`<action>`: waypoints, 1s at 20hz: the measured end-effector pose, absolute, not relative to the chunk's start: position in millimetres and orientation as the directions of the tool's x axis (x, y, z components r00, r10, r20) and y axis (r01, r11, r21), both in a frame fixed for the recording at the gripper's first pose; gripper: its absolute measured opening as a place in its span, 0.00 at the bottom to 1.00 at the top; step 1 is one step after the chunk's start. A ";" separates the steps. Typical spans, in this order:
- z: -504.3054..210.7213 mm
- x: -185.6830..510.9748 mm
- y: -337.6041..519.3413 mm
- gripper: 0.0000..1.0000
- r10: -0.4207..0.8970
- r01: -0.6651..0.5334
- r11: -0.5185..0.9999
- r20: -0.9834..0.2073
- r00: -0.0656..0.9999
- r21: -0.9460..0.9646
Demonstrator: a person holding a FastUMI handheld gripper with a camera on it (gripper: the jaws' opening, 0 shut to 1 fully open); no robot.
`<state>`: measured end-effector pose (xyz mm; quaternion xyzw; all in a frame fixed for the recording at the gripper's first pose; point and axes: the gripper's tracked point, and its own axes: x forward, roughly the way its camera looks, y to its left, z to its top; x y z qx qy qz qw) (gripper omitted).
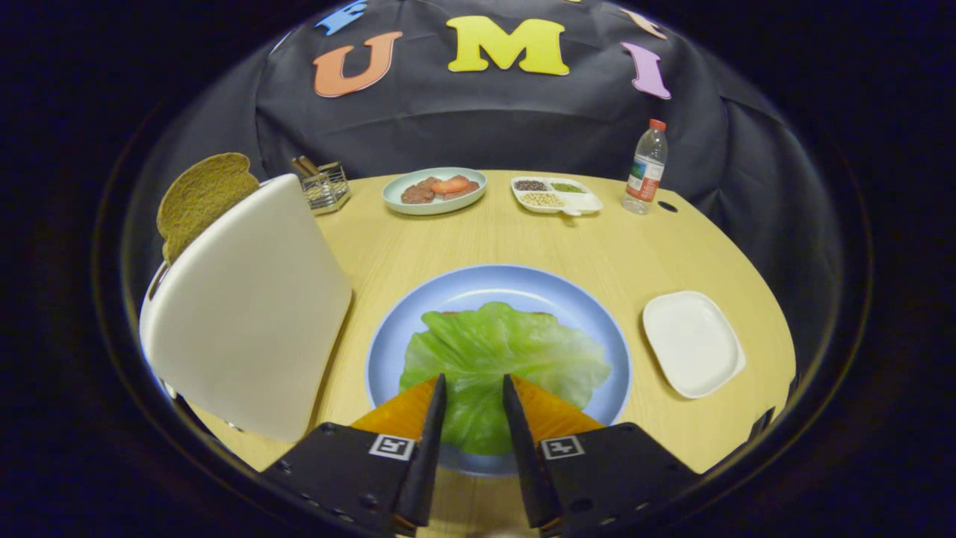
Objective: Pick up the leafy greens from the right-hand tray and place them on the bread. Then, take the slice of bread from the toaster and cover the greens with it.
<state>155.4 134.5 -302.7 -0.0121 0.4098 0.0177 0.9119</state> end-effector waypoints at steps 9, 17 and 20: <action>-222.6 135.6 141.4 0.94 0.026 -0.021 1.000 -0.640 0.768 0.016; -123.8 122.0 188.0 0.95 0.087 -0.056 0.995 -0.487 0.869 0.078; -95.0 122.9 207.4 0.96 0.109 -0.083 0.994 -0.430 0.896 0.077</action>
